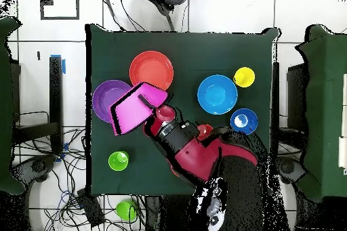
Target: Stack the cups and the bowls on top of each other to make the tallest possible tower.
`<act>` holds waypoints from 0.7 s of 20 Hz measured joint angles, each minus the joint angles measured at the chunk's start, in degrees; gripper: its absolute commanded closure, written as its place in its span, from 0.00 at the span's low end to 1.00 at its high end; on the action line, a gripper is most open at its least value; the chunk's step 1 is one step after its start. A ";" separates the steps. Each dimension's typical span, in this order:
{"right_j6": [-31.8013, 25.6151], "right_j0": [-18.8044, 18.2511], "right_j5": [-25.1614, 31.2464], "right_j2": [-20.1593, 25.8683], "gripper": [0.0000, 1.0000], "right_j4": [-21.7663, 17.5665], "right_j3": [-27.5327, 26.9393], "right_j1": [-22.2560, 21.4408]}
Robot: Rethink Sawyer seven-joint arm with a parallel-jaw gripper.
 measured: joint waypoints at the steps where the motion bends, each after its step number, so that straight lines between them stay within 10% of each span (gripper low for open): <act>1: -0.58 -0.06 -0.68 -0.27 1.00 -0.13 0.04 0.34; 14: -5.89 -0.44 -7.87 -3.98 1.00 -2.05 0.43 4.07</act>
